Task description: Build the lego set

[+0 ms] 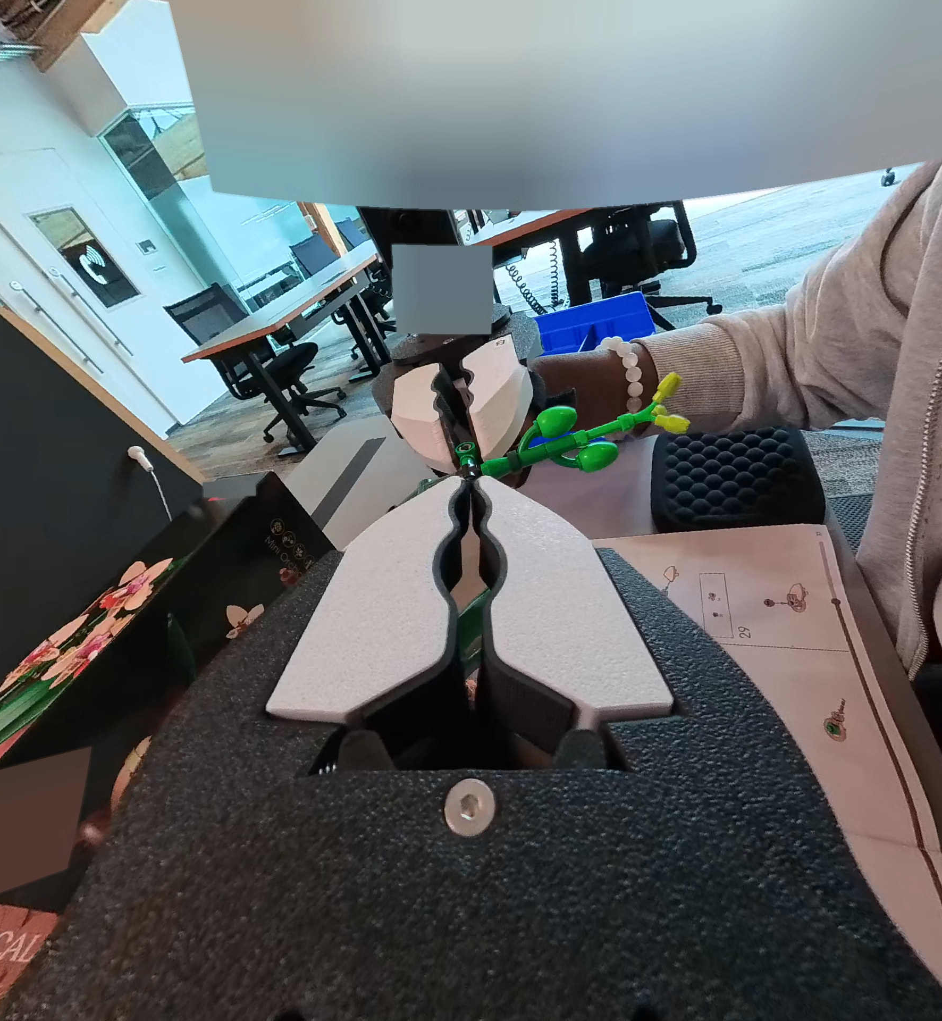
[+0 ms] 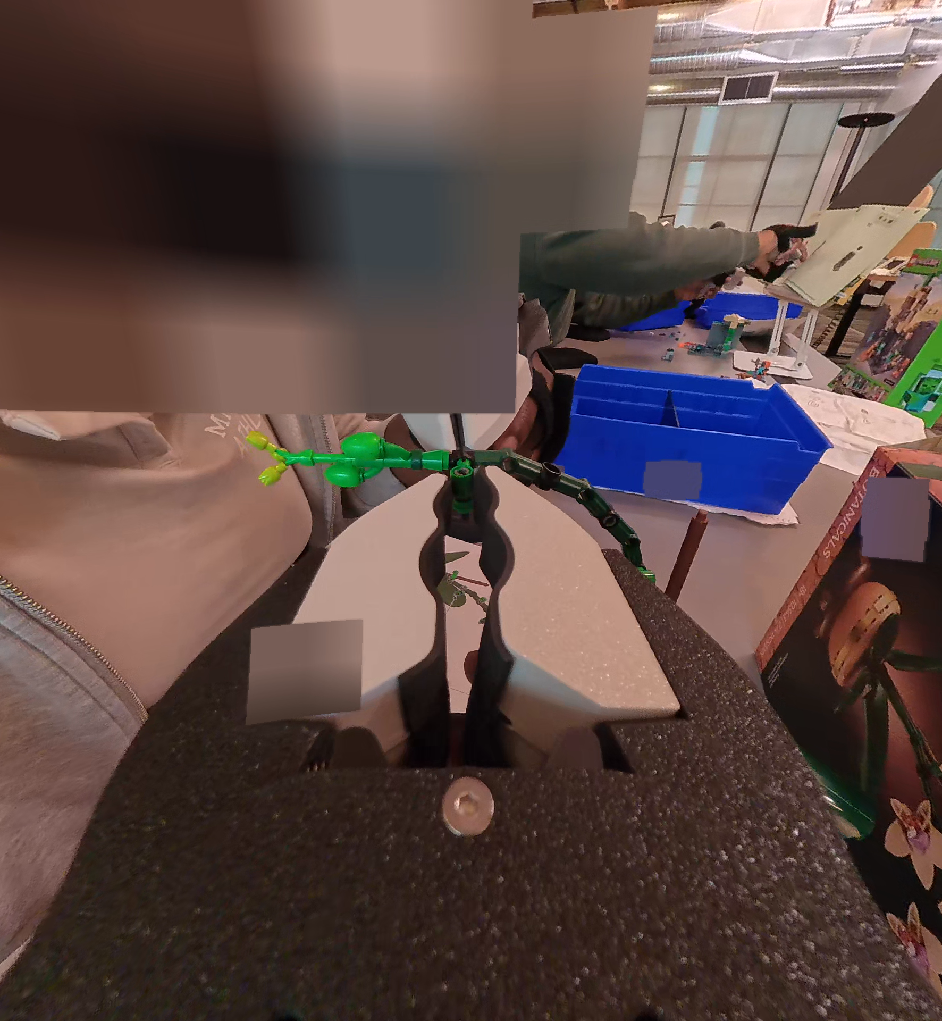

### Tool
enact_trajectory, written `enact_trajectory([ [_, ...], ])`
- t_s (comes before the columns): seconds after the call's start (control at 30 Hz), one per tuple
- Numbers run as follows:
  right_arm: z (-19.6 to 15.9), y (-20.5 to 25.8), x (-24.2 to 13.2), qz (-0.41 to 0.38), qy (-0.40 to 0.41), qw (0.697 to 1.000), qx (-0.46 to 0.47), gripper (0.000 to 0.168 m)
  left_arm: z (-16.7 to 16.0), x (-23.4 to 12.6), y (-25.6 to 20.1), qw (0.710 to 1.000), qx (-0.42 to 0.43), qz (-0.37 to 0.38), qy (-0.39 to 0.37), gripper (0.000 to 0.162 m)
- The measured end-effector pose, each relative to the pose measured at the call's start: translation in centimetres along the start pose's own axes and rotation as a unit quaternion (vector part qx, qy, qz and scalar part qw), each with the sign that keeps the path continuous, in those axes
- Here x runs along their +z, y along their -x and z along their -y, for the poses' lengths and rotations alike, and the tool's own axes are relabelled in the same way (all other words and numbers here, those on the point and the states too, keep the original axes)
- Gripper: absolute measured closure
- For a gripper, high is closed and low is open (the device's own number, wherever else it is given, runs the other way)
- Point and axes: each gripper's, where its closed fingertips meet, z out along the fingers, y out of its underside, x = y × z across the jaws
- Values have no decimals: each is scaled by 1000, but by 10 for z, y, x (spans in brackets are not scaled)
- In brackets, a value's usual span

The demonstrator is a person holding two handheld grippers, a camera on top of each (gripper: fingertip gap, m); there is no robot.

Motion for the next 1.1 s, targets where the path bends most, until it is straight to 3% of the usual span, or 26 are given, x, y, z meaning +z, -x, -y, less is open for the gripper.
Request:
enact_trajectory([
  [0.67,0,0,3,4,62,998,-21,161,-2,0,-3,999,16,-11,40,162],
  [1.1,0,1,4,31,43,999,-11,161,-1,-1,3,1000,1,-5,22,162],
])
